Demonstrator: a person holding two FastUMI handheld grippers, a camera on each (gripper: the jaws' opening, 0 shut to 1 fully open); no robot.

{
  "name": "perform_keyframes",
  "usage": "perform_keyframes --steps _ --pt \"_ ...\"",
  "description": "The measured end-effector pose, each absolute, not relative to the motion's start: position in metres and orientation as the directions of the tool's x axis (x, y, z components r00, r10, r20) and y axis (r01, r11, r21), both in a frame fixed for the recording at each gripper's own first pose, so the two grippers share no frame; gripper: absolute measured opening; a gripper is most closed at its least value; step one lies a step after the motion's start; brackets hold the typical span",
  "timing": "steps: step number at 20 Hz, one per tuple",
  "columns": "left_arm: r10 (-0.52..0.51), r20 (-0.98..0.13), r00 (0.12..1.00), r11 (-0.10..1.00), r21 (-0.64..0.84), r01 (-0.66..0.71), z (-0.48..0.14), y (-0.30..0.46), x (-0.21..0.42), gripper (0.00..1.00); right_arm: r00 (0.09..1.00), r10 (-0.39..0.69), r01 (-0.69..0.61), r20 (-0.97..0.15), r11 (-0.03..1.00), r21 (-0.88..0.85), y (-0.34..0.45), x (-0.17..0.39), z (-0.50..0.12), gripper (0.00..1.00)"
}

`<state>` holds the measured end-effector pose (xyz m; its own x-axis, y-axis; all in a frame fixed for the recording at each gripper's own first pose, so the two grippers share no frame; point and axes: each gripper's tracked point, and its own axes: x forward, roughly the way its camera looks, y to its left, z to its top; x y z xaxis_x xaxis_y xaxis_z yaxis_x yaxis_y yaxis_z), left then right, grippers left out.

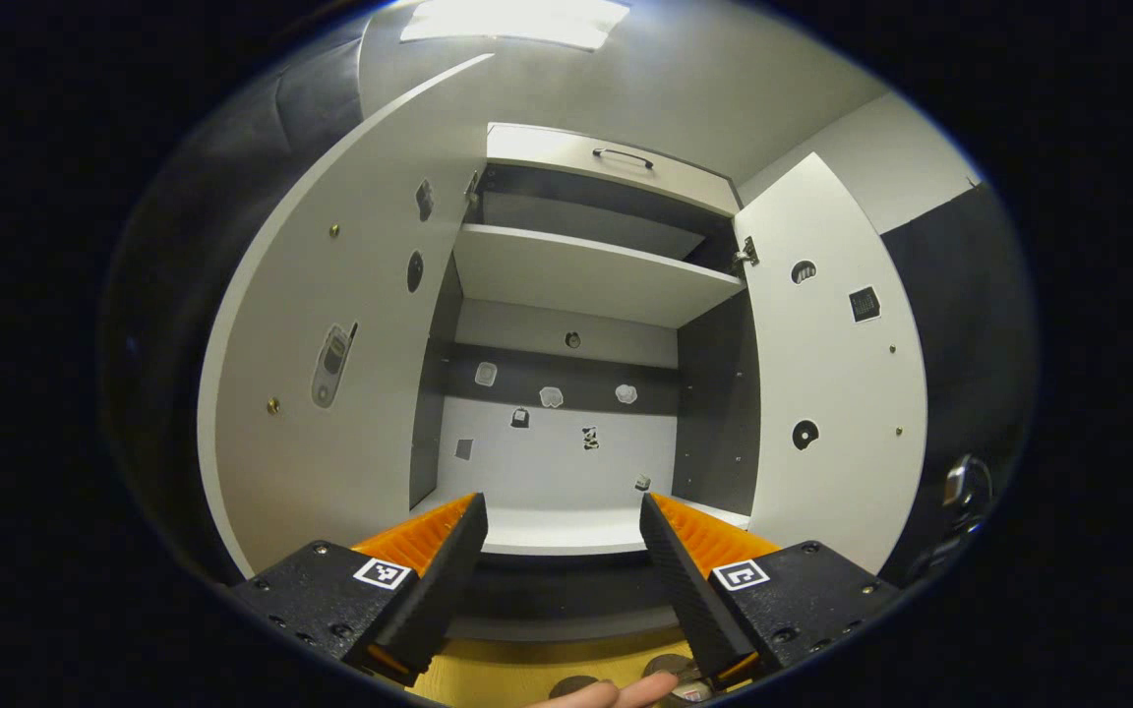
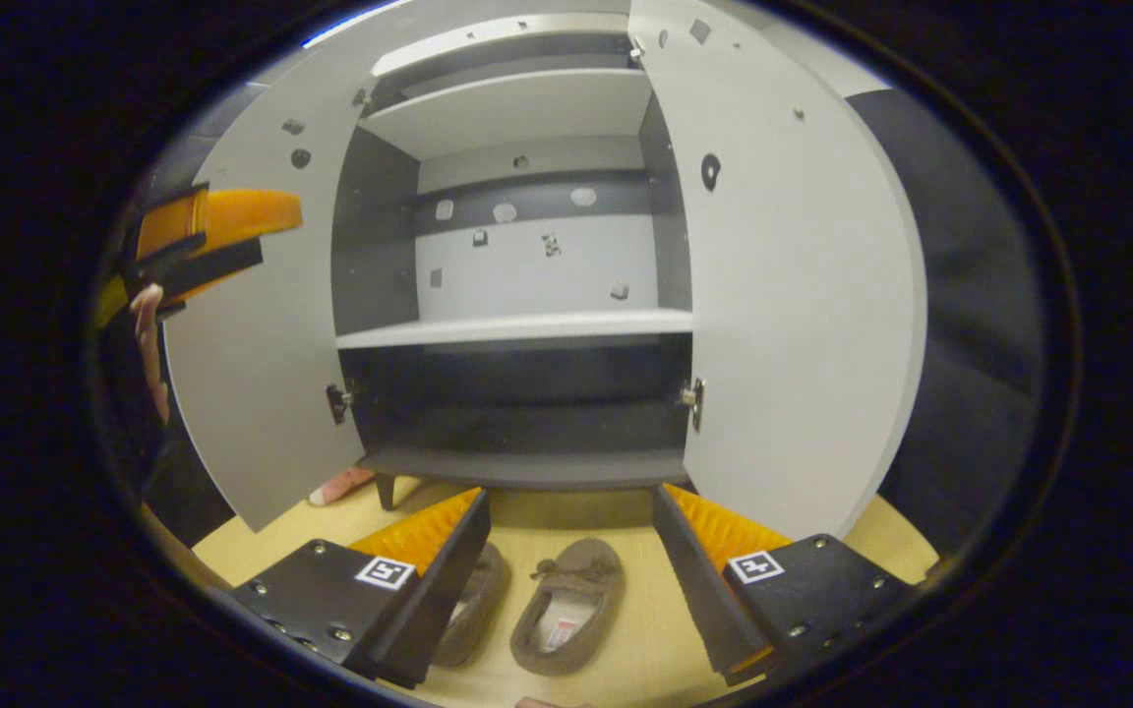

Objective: Grab one shoe with the right hand and put it into the shoe cabinet, grab the other shoe with the left hand and put it into the shoe cabinet; then close the right door with the right hand and the left door with the left hand.

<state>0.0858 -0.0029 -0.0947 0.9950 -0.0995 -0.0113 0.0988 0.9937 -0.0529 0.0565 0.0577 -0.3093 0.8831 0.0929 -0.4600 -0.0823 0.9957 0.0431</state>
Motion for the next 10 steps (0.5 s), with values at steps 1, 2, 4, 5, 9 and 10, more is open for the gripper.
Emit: perform_keyframes --steps 1,2,4,5,9,10 --pt "-0.091 -0.022 0.996 0.995 -0.049 0.09 -0.1 0.002 0.088 0.95 0.864 0.091 -0.078 -0.494 0.996 0.047 0.061 0.054 -0.329 0.97" --pt "-0.097 -0.022 0.995 0.995 -0.037 0.096 -0.1 0.004 0.092 0.96 0.844 0.087 -0.074 -0.529 0.996 0.046 0.063 0.052 -0.348 0.97" --pt "-0.081 -0.023 0.996 0.997 -0.017 0.081 -0.102 0.017 0.1 0.95 0.802 0.084 -0.08 -0.592 0.996 0.032 0.066 0.046 -0.381 0.99" --pt "-0.071 -0.023 0.997 0.997 -0.01 0.071 -0.102 0.022 0.105 0.95 0.783 0.088 -0.083 -0.616 0.996 0.037 0.07 0.044 -0.395 0.97" --pt "-0.071 -0.049 0.996 0.997 -0.022 0.07 -0.116 0.025 0.117 0.95 0.711 0.091 -0.052 -0.697 0.996 0.077 0.077 0.035 -0.441 0.77" --pt "-0.073 -0.062 0.995 0.997 -0.026 0.071 -0.119 0.025 0.121 0.95 0.701 0.071 -0.035 -0.71 0.997 0.065 0.075 0.037 -0.45 0.79"
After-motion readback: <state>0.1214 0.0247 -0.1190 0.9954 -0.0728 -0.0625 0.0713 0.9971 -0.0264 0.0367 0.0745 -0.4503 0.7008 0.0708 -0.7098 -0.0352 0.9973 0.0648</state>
